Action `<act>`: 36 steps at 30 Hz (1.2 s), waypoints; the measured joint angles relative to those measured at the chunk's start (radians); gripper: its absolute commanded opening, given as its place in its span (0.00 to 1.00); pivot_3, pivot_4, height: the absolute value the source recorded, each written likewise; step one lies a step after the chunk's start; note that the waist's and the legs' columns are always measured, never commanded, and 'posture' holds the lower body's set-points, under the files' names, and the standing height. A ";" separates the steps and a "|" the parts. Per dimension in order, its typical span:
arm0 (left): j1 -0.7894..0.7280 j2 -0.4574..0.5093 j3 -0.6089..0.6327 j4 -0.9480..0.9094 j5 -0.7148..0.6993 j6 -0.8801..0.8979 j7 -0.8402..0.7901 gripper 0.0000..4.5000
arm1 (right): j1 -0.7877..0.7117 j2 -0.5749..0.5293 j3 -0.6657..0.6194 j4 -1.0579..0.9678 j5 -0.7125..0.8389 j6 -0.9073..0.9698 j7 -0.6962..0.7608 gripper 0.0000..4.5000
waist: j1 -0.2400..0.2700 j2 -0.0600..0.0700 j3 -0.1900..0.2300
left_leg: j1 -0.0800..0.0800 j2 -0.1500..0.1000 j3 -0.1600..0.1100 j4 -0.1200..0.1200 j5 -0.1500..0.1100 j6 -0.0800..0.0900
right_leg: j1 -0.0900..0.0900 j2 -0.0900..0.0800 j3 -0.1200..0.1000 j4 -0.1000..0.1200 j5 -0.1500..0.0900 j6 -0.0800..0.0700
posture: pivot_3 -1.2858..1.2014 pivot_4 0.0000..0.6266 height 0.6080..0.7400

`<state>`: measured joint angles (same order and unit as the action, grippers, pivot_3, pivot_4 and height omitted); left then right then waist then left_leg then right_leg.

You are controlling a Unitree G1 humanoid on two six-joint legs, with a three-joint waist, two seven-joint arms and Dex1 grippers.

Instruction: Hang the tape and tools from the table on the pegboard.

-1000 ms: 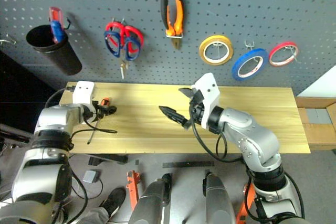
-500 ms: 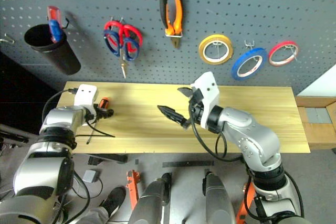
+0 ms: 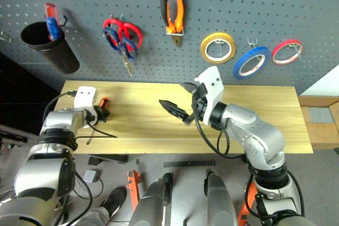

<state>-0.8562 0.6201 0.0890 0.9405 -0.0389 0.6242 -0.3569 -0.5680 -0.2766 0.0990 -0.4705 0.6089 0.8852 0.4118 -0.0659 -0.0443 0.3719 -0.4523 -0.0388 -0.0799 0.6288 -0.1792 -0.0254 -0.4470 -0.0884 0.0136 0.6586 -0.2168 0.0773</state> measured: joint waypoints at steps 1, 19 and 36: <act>0.004 0.000 0.002 -0.007 -0.001 0.005 -0.001 0.13 | -0.001 0.000 0.000 0.000 0.001 0.000 0.000 1.00 | 0.000 0.000 0.000 | 0.000 0.000 0.000 0.000 0.000 0.000 | 0.000 0.000 0.000 0.000 0.000 0.000 | 0.48 0.66 1.00; 0.615 -0.063 0.266 -1.075 -0.270 0.178 -0.092 0.10 | -0.019 -0.005 -0.021 0.010 0.006 -0.028 0.025 1.00 | -0.007 0.000 0.001 | -0.002 0.003 -0.001 -0.004 0.000 -0.001 | -0.004 -0.004 0.002 -0.005 -0.001 -0.003 | 0.50 0.57 1.00; 0.409 -0.058 0.422 -1.298 -0.425 -0.027 -0.021 0.10 | -0.090 0.044 -0.037 0.088 0.083 -0.122 0.176 1.00 | 0.037 -0.003 -0.006 | -0.002 0.004 0.000 -0.002 0.003 -0.005 | 0.002 0.003 -0.005 -0.011 0.004 -0.003 | 0.51 0.43 1.00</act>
<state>-0.4468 0.5617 0.5111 -0.3573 -0.4634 0.5970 -0.3780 -0.6577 -0.2330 0.0624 -0.3826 0.6924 0.7627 0.5877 -0.0288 -0.0470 0.3659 -0.4543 -0.0349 -0.0801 0.6271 -0.1766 -0.0306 -0.4449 -0.0850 0.0091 0.6474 -0.2128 0.0741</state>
